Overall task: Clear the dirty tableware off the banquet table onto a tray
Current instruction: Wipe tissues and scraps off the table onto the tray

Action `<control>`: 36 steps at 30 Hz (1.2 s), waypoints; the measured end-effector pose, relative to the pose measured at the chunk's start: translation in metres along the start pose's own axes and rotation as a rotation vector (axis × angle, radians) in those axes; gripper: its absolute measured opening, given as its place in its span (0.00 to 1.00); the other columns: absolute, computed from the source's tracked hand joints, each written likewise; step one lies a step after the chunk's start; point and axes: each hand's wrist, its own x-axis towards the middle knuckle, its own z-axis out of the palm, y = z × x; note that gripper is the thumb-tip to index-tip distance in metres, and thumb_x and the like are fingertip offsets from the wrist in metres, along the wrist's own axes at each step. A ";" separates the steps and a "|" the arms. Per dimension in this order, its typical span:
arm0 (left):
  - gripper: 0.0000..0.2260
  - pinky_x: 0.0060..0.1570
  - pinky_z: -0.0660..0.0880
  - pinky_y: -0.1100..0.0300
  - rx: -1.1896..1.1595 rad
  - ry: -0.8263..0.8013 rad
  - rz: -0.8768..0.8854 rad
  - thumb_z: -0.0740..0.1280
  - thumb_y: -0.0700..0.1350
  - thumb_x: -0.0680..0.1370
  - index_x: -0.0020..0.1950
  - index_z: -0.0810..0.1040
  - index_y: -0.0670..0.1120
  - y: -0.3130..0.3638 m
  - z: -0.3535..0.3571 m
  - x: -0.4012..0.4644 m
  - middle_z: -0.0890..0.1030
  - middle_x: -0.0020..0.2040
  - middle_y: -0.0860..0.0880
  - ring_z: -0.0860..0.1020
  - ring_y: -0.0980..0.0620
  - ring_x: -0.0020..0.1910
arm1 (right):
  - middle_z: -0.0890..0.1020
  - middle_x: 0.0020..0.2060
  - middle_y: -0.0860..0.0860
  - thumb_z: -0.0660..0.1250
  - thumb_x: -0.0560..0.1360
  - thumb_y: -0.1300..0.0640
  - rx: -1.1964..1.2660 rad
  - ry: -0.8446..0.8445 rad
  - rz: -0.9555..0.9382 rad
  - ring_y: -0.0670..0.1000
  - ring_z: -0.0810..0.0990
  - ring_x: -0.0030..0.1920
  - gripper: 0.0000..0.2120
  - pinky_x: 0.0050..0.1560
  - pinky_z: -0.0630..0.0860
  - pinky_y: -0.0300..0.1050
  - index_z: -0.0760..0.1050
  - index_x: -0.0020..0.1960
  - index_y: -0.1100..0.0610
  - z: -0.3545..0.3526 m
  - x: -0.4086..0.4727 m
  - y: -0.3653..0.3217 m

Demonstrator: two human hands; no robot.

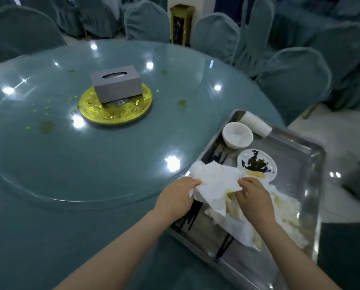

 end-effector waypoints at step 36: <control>0.27 0.74 0.51 0.57 0.099 0.228 -0.540 0.67 0.44 0.76 0.74 0.63 0.46 -0.208 -0.124 0.039 0.60 0.77 0.47 0.56 0.50 0.76 | 0.76 0.65 0.51 0.64 0.76 0.60 0.093 -0.382 -0.361 0.52 0.72 0.67 0.17 0.65 0.63 0.40 0.74 0.65 0.57 0.136 0.195 -0.190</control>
